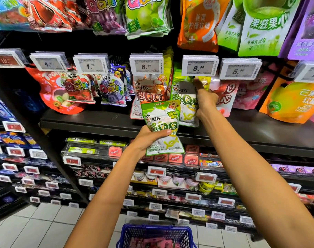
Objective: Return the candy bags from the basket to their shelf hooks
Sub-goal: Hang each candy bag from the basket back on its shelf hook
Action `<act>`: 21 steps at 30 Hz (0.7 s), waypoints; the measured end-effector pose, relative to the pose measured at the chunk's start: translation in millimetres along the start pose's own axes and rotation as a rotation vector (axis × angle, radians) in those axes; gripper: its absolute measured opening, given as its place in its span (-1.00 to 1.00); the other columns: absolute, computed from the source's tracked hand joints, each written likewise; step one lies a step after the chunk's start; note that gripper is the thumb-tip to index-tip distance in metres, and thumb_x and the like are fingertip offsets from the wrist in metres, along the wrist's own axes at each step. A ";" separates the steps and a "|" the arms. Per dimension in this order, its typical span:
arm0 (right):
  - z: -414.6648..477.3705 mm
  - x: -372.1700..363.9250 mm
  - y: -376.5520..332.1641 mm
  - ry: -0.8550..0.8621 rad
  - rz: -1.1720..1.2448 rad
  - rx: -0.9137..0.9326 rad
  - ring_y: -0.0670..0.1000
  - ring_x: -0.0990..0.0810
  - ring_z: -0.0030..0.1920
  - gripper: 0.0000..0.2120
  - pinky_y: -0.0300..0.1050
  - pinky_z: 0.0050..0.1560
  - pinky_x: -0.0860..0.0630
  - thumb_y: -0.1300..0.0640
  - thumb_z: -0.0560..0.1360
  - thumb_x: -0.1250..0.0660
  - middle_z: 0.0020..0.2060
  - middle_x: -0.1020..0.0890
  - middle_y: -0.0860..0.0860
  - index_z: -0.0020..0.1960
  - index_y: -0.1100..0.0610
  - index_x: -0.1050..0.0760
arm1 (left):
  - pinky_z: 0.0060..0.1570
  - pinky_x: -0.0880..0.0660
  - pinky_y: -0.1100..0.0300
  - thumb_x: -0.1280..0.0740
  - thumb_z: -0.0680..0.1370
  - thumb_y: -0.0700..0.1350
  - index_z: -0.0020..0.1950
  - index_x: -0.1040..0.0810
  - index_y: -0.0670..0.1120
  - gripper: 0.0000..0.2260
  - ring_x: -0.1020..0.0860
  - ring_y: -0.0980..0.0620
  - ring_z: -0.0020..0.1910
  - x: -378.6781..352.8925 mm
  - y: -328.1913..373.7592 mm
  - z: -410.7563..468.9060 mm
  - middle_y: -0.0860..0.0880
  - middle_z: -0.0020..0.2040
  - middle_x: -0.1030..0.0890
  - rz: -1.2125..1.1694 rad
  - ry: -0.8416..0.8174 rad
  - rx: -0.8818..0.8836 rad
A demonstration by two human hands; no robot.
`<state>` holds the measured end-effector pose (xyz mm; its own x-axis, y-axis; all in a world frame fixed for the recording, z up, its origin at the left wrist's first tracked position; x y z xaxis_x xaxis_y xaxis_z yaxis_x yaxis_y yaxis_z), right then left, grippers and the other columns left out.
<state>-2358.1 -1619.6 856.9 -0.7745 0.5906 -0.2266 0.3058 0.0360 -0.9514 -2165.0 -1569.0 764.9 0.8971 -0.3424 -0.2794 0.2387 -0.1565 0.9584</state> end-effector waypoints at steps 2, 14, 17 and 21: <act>4.5 -2.4 -0.4 0.024 -0.025 0.017 0.01 -0.50 -0.12 -0.45 -0.19 -0.23 -0.41 -0.13 0.35 -0.54 -0.18 -0.51 -0.04 0.12 0.18 -0.42 | 0.02 -0.61 0.07 -0.54 0.38 -0.22 0.05 -0.65 -0.07 -0.73 -0.69 -0.07 0.02 -0.7 0.7 4.8 -0.11 0.02 -0.72 0.007 0.044 0.015; 10.8 14.2 17.0 0.111 -0.045 0.191 -0.05 -0.56 -0.19 -0.63 -0.18 -0.17 -0.50 0.01 0.33 -0.58 -0.19 -0.60 -0.03 -0.08 0.14 -0.44 | 0.14 -0.58 -0.01 -0.54 0.38 -0.23 0.09 -0.61 -0.09 -0.69 -0.68 -0.09 0.04 -5.2 1.9 6.1 -0.11 0.04 -0.71 0.056 0.062 0.005; -0.4 29.1 27.1 0.171 -0.018 0.310 -0.05 -0.56 -0.24 -0.71 -0.25 -0.17 -0.52 0.14 0.39 -0.52 -0.23 -0.62 0.00 0.00 0.18 -0.48 | 0.08 -0.60 0.05 -0.54 0.40 -0.23 0.07 -0.62 -0.05 -0.72 -0.69 -0.07 0.03 -13.4 6.3 7.8 -0.08 0.03 -0.72 0.115 0.024 -0.046; -24.1 43.8 29.5 0.103 0.008 0.392 -0.09 -0.54 -0.26 -0.88 -0.27 -0.19 -0.50 0.14 0.52 -0.40 -0.22 -0.58 0.02 -0.02 0.16 -0.50 | -0.09 -0.64 0.14 -0.58 0.36 -0.17 0.01 -0.64 0.00 -0.73 -0.70 0.02 -0.04 -27.4 14.4 12.2 0.02 -0.05 -0.74 0.224 0.001 -0.117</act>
<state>-2369.6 -1573.3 824.0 -0.7071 0.6685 -0.2307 0.0617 -0.2666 -0.9618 -2190.7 -1573.1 785.7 0.9328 -0.3555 -0.0597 0.0759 0.0318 0.9966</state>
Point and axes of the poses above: each hand's wrist, its own z-axis towards the middle knuckle, its own x-axis out of the back of the hand, y = z × x, the point moved 3 cm from there along z, towards the middle knuckle
